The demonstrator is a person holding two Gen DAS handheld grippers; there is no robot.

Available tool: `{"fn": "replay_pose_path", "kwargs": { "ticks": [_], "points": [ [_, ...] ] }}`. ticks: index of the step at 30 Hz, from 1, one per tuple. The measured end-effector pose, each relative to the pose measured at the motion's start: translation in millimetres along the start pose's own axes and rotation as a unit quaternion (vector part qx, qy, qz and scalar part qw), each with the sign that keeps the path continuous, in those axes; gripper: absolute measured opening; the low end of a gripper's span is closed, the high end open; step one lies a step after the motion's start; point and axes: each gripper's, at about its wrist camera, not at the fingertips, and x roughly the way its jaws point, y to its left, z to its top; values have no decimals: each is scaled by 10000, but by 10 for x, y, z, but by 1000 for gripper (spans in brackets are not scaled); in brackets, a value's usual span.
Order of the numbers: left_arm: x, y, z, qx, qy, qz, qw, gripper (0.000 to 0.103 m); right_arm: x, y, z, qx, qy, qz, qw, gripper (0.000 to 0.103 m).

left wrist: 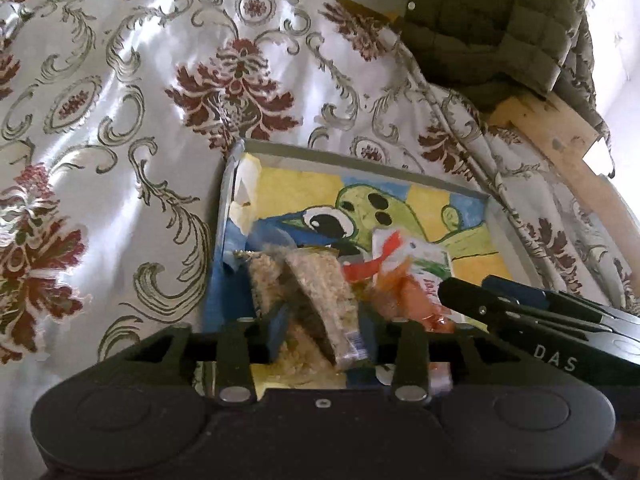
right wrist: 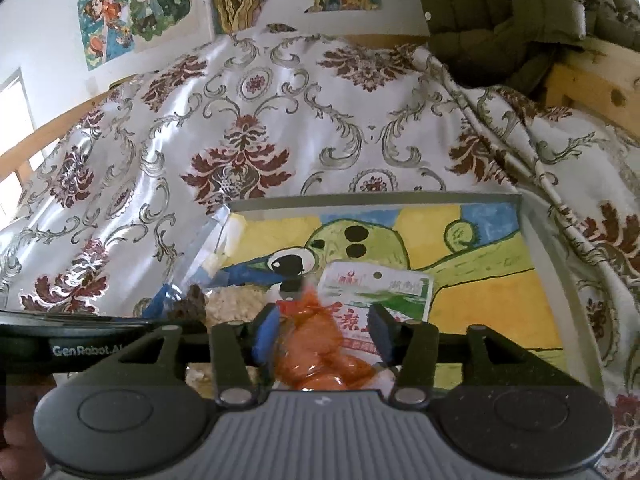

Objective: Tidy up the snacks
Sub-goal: 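Lower both snacks into the tray and open both tools to release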

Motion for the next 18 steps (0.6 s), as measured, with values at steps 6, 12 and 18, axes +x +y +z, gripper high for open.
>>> {"fn": "replay_pose_path", "kwargs": {
  "ticks": [6,12,18],
  "points": [
    [-375,-92,-66,165,-512,-83,9985,85,-329,-8,-7,90,-268,-65,9996,80],
    [-822,-165,-196,284,-1104,38,9935,100,-739,18,-28,86,-661,-247,9975,97],
    [-1167,-205,-424,445,-1387,274,9890,102,-1110,70,-106,-20,-847,-385,9957,103]
  ]
}}
